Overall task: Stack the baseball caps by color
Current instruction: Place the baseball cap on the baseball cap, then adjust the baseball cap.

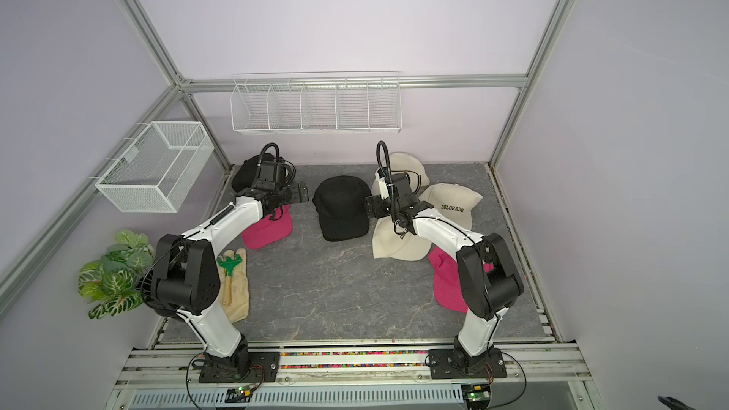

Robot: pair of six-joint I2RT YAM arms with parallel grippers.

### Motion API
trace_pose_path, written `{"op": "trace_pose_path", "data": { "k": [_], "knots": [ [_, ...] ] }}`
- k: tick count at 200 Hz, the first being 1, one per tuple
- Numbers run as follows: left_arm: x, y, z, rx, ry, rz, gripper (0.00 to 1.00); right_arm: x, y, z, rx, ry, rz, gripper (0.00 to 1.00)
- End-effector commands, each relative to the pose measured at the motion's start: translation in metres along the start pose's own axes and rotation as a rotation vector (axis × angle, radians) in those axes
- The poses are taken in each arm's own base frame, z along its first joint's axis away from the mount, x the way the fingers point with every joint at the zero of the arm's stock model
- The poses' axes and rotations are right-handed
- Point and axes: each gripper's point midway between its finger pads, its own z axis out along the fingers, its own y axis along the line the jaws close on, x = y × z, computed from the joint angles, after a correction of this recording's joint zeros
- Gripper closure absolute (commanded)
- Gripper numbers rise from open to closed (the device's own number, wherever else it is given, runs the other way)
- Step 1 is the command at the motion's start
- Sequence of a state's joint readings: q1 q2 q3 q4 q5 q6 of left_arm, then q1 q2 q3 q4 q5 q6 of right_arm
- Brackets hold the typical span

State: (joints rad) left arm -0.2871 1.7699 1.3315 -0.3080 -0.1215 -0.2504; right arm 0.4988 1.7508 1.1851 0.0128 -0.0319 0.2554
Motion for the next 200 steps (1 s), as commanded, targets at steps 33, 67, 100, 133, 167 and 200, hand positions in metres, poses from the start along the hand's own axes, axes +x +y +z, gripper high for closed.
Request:
{"op": "trace_pose_path", "data": {
  "k": [33,67,100,133,167,200],
  "knots": [
    [-0.003,0.008,-0.022,-0.008,-0.075,-0.077,0.01,0.033,0.048,0.017,-0.126,0.022,0.132,0.11],
    [0.003,0.010,-0.021,-0.011,-0.062,-0.072,0.01,0.053,0.065,0.038,-0.062,0.107,0.075,0.11],
    [0.006,0.003,-0.015,0.027,-0.039,-0.070,0.01,0.067,0.071,0.059,0.056,0.187,-0.003,0.11],
    [0.009,0.000,-0.012,0.039,-0.022,-0.066,0.01,0.109,0.056,0.085,0.220,0.335,-0.124,0.11],
    [0.017,-0.003,-0.005,0.058,0.005,-0.064,0.01,0.176,0.041,0.083,0.298,0.512,-0.108,0.11],
    [0.020,-0.018,0.002,0.135,0.038,-0.093,0.00,0.176,0.040,0.077,0.327,0.500,-0.092,0.11]
  ]
}}
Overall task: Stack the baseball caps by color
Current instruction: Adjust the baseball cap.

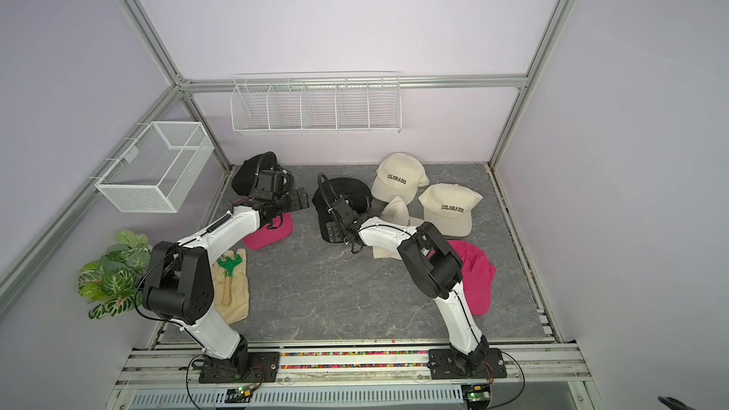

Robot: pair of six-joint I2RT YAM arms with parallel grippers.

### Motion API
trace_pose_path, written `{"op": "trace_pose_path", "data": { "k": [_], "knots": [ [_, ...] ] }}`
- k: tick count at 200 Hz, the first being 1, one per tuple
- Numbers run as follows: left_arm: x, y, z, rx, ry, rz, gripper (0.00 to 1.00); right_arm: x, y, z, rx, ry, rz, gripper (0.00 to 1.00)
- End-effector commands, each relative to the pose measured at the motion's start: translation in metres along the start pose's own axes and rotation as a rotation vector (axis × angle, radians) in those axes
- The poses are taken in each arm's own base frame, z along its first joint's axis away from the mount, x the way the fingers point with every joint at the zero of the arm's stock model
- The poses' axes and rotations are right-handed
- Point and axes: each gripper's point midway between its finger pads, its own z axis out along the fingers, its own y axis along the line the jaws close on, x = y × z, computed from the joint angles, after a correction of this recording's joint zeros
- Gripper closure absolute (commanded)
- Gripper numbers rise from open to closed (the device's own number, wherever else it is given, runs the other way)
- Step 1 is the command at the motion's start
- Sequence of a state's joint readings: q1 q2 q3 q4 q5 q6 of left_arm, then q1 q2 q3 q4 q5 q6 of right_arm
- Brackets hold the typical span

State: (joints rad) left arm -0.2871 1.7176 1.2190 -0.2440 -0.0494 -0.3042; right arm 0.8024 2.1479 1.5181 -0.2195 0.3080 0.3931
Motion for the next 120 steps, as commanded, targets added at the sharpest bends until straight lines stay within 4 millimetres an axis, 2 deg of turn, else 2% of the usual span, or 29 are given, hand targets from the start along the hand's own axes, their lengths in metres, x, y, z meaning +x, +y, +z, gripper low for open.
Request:
{"op": "trace_pose_path", "data": {
  "k": [1,16,30,53,67,81,96,120],
  "knots": [
    [-0.002,-0.012,0.007,0.067,0.020,-0.040,0.00,0.089,-0.028,0.013,0.112,0.280,-0.008,0.11],
    [0.001,-0.022,0.008,0.126,0.038,-0.072,0.02,0.081,-0.023,0.010,0.093,0.264,0.015,0.11],
    [0.010,-0.035,0.006,0.210,0.058,-0.109,0.09,0.070,-0.015,0.004,0.054,0.239,0.040,0.11],
    [0.032,-0.040,0.005,0.285,0.076,-0.180,0.16,0.044,-0.001,-0.013,-0.028,0.158,0.078,0.11],
    [0.049,-0.044,0.010,0.333,0.101,-0.204,0.25,0.032,0.002,-0.024,-0.062,0.116,0.104,0.11],
    [0.065,-0.049,0.017,0.383,0.142,-0.230,0.32,0.023,0.003,-0.033,-0.087,0.071,0.131,0.11],
    [0.077,-0.055,0.022,0.435,0.165,-0.265,0.33,0.015,0.000,-0.043,-0.105,0.010,0.165,0.11],
    [0.079,-0.072,0.027,0.559,0.166,-0.268,0.39,0.010,-0.007,-0.047,-0.131,-0.044,0.216,0.11]
  ]
}}
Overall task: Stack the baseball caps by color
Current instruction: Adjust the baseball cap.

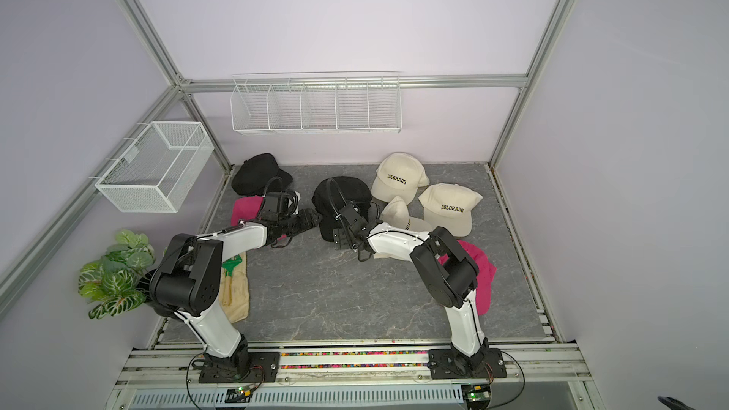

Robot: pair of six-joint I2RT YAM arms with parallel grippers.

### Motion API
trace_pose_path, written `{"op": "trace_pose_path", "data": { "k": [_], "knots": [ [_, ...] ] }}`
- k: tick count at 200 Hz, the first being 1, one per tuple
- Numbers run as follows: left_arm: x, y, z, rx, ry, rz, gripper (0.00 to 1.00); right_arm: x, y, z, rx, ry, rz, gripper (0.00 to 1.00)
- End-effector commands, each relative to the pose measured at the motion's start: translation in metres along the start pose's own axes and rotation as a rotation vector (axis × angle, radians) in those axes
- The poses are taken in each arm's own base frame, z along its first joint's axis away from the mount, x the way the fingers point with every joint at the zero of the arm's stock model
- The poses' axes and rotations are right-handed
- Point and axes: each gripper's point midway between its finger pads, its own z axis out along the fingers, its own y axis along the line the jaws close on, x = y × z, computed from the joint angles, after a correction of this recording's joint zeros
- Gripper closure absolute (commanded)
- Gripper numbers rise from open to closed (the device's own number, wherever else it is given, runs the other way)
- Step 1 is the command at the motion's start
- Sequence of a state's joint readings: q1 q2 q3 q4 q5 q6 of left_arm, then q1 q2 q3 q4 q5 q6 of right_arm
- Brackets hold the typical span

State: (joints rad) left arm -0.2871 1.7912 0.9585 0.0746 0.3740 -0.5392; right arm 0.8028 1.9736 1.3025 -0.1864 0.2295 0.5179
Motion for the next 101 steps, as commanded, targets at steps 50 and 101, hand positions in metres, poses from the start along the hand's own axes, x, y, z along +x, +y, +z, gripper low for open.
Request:
{"op": "trace_pose_path", "data": {
  "k": [50,101],
  "knots": [
    [-0.003,-0.023,0.027,0.198,0.033,-0.044,0.76,-0.008,-0.007,-0.003,-0.095,-0.045,0.163,0.11],
    [-0.001,-0.033,0.018,0.243,0.036,-0.039,1.00,-0.009,-0.006,-0.005,-0.111,-0.058,0.172,0.11]
  ]
}}
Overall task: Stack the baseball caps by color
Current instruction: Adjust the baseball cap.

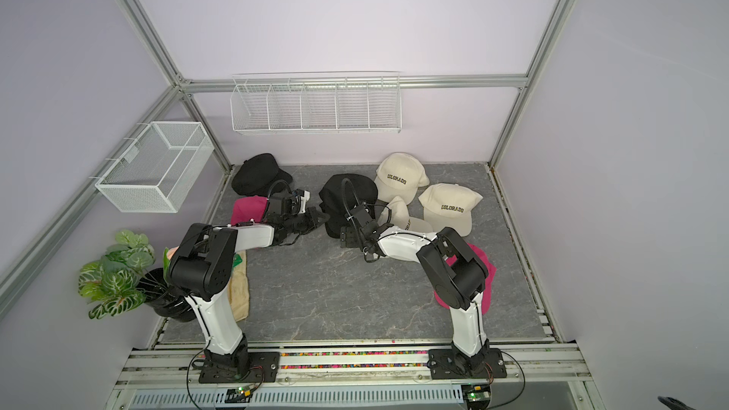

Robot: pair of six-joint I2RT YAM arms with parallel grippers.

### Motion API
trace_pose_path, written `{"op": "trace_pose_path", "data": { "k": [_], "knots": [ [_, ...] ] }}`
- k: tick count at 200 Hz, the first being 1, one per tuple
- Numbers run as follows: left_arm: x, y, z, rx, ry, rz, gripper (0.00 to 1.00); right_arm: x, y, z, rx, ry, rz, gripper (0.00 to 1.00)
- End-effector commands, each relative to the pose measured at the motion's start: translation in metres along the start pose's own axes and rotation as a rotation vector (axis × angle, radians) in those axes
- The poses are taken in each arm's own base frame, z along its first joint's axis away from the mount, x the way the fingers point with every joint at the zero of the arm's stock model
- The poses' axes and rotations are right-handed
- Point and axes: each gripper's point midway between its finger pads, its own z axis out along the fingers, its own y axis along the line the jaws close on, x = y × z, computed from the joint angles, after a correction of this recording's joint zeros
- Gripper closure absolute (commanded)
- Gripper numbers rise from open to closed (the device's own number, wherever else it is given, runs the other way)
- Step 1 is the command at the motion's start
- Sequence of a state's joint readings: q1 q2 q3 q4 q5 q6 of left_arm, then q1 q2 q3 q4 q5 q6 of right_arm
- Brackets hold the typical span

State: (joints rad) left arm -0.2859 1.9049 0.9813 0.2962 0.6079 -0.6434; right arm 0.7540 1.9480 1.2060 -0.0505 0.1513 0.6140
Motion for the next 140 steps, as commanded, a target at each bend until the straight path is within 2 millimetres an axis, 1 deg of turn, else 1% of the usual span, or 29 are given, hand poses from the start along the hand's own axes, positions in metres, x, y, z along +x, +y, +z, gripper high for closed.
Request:
{"op": "trace_pose_path", "data": {
  "k": [1,33,66,90,109,140],
  "knots": [
    [0.000,0.001,-0.004,-0.013,-0.005,0.005,1.00,-0.008,0.008,-0.009,-0.041,-0.032,0.029,0.11],
    [0.007,-0.002,-0.010,-0.010,0.008,0.003,1.00,-0.015,0.004,-0.019,-0.029,-0.075,0.038,0.11],
    [0.019,0.005,-0.014,-0.028,0.025,0.008,1.00,-0.029,0.002,-0.034,-0.010,-0.135,0.024,0.11],
    [0.026,0.015,-0.011,-0.051,0.047,0.018,1.00,-0.034,0.000,-0.040,0.007,-0.157,0.012,0.11],
    [0.034,0.025,-0.009,-0.072,0.066,0.028,1.00,-0.037,-0.003,-0.041,0.025,-0.164,0.008,0.11],
    [0.050,0.059,-0.007,-0.194,0.113,0.040,1.00,-0.036,-0.006,-0.035,0.049,-0.147,-0.016,0.11]
  ]
}}
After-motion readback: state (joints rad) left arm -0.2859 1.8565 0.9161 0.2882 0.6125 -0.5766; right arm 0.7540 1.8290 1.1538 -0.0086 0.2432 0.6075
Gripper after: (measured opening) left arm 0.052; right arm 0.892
